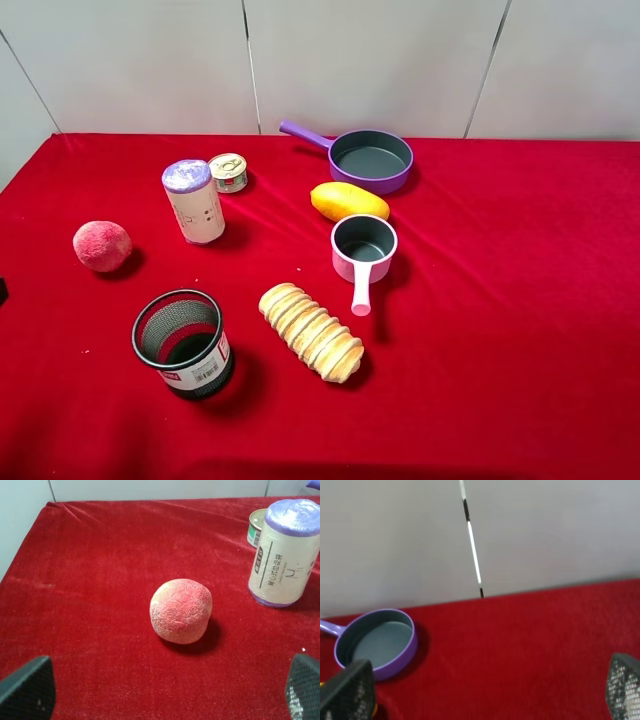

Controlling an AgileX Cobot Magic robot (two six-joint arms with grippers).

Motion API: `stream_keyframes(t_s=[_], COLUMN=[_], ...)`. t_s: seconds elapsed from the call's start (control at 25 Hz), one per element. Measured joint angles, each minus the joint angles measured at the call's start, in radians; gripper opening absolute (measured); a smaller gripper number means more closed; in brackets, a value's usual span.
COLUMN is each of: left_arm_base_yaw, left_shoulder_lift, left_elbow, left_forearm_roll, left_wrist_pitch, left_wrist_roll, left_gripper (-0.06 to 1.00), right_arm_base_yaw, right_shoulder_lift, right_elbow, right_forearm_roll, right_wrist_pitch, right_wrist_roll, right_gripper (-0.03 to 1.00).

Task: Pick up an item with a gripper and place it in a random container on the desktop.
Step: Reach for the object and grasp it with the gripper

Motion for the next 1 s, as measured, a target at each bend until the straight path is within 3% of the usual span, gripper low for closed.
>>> stream_keyframes(t_s=[0.6, 1.0], left_arm_base_yaw=[0.0, 0.0], left_shoulder_lift=[0.0, 0.0], left_elbow=[0.0, 0.0], left_forearm_roll=[0.0, 0.0], left_wrist_pitch=[0.0, 0.0], left_wrist_roll=[0.0, 0.0], left_gripper=[0.91, 0.91], right_arm_base_yaw=[0.003, 0.141], right_shoulder_lift=[0.198, 0.303], right_elbow=[-0.034, -0.1], right_forearm_roll=[0.147, 0.157], right_wrist_pitch=[-0.012, -0.013], right_wrist_roll=[-0.128, -0.14], right_gripper=[0.69, 0.69])
